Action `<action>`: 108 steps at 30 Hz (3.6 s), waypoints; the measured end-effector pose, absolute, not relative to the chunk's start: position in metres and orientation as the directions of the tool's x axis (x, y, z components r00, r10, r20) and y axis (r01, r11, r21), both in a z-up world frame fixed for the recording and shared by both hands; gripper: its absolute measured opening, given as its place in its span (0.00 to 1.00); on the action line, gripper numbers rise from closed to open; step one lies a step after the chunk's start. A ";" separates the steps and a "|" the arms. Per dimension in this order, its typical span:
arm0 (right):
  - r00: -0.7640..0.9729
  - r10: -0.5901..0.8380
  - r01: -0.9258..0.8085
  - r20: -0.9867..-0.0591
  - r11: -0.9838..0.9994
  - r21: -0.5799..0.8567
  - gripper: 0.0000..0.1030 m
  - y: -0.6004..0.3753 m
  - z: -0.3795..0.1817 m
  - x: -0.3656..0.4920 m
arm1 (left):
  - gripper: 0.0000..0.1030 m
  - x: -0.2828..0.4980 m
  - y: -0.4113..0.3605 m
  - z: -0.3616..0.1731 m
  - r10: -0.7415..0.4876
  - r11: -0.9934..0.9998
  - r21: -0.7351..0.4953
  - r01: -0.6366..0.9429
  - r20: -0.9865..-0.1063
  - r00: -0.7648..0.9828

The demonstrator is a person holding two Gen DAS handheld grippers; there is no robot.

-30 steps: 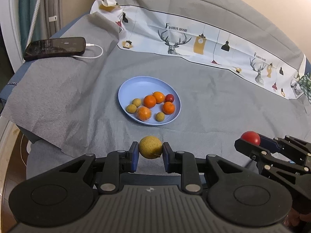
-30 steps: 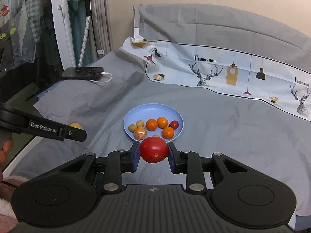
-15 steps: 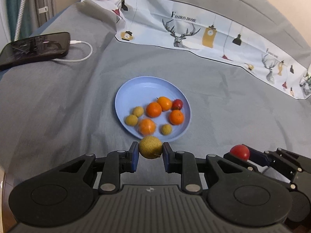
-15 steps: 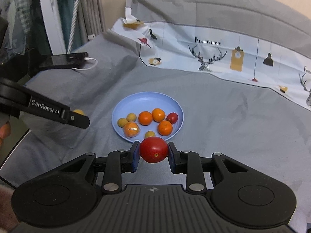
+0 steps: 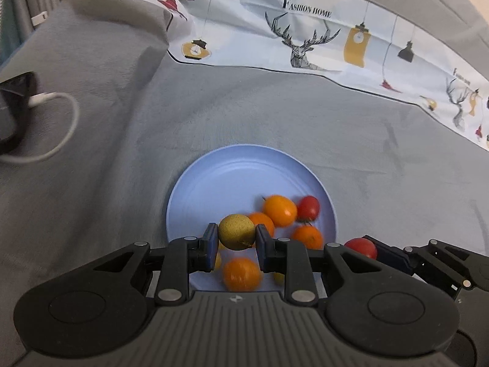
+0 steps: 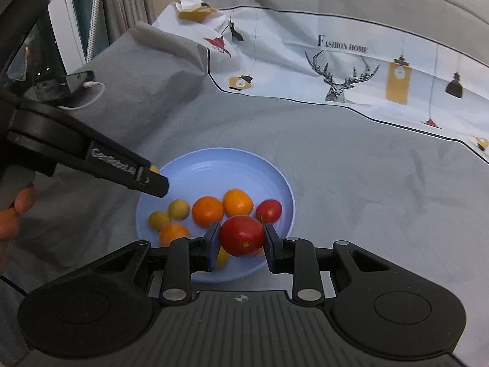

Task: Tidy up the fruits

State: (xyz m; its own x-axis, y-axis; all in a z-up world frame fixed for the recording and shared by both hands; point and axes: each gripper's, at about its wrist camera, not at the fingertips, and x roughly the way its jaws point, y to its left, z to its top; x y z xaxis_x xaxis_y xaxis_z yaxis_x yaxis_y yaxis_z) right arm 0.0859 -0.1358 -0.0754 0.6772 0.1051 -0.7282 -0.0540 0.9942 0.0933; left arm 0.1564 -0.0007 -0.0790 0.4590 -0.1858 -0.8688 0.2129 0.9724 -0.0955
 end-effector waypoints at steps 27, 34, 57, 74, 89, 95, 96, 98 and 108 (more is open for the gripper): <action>0.660 0.083 -0.070 -0.747 0.996 0.049 0.87 -0.140 -0.065 0.054 | 1.00 0.076 0.021 -0.037 -0.141 0.982 -0.051 0.181 -0.834 0.533; 0.738 0.031 -0.009 -0.674 0.999 0.035 0.95 -0.127 -0.026 -0.005 | 1.00 0.016 0.037 -0.016 -0.109 0.991 -0.041 0.130 -0.809 0.577; 0.823 -0.029 0.018 -0.568 1.000 -0.024 0.97 -0.112 0.009 -0.091 | 1.00 -0.058 0.036 0.014 -0.066 0.993 0.011 0.115 -0.761 0.645; 0.829 -0.035 0.022 -0.558 0.999 -0.030 0.98 -0.110 0.013 -0.099 | 1.00 -0.065 0.037 0.017 -0.065 0.993 0.014 0.117 -0.759 0.648; 0.825 -0.032 0.019 -0.564 0.999 -0.030 0.99 -0.111 0.011 -0.098 | 1.00 -0.062 0.040 0.015 -0.027 0.995 0.044 0.090 -0.750 0.661; 0.822 -0.029 0.016 -0.569 0.999 -0.028 0.99 -0.112 0.009 -0.097 | 1.00 -0.060 0.041 0.014 -0.027 0.995 0.039 0.086 -0.758 0.652; 0.821 -0.029 0.015 -0.570 0.999 -0.028 0.99 -0.113 0.009 -0.096 | 1.00 -0.060 0.041 0.014 -0.026 0.995 0.040 0.087 -0.758 0.652; 0.821 -0.028 0.015 -0.571 0.999 -0.028 0.99 -0.113 0.009 -0.096 | 1.00 -0.060 0.041 0.013 -0.025 0.995 0.043 0.088 -0.758 0.652; 0.820 -0.029 0.017 -0.572 1.000 -0.027 0.99 -0.113 0.006 -0.095 | 1.00 -0.060 0.041 0.013 -0.018 0.995 0.048 0.083 -0.757 0.653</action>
